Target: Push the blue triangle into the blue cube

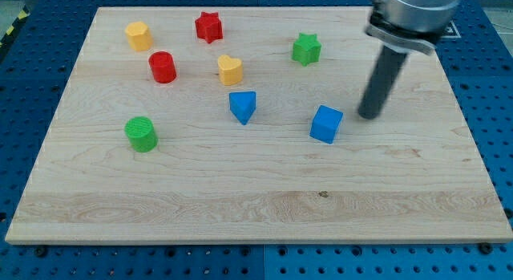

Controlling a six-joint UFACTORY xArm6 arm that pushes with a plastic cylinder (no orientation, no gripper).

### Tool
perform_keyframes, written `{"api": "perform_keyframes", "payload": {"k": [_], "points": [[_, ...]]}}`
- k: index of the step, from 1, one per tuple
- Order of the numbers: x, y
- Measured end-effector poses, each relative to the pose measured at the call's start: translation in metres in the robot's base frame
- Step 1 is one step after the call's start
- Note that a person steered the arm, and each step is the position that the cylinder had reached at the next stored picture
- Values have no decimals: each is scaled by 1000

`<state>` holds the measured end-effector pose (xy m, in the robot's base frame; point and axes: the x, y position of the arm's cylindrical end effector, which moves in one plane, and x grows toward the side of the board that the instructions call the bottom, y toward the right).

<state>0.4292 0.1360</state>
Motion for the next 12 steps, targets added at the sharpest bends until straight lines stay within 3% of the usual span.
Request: {"api": "perform_keyframes", "payload": {"k": [2,8,9,10,12], "points": [[-18,-106],[-54,-197],[-26,-211],[-14,-211],[2,-158]]}}
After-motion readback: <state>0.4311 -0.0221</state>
